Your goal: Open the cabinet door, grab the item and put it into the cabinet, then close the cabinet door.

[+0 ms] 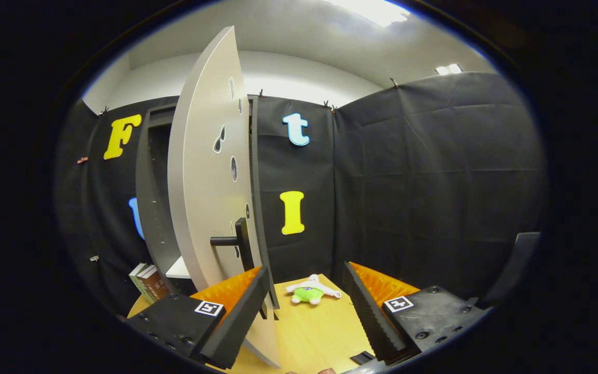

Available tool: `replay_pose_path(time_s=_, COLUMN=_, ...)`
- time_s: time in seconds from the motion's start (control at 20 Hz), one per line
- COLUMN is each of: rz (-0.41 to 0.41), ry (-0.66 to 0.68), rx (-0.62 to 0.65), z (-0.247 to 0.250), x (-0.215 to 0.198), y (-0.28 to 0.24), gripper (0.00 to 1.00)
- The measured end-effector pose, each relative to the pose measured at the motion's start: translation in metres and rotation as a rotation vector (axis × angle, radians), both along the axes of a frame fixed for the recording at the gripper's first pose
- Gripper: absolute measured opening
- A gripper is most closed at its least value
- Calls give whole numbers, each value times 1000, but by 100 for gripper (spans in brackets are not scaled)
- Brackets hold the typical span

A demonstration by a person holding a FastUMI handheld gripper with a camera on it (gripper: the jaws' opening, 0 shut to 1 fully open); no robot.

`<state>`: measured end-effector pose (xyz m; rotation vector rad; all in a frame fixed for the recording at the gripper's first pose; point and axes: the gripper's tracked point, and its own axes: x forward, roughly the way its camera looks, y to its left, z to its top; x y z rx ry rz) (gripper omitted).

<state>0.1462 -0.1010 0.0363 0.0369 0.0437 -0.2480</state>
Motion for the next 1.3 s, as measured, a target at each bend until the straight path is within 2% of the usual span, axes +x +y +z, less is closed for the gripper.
replay_pose_path(time_s=0.45, rz=161, ry=7, rx=75, z=-8, x=13, y=78, gripper=97)
replay_pose_path(time_s=0.8, rz=341, ry=72, rx=157, z=-29, x=39, y=167, gripper=97)
replay_pose_path(time_s=0.9, rz=362, ry=59, rx=178, z=-23, x=37, y=178, gripper=98)
replay_pose_path(time_s=1.05, rz=375, ry=52, rx=142, z=-21, x=35, y=183, gripper=97)
replay_pose_path(time_s=1.3, rz=366, ry=35, rx=131, z=-17, x=35, y=180, gripper=97)
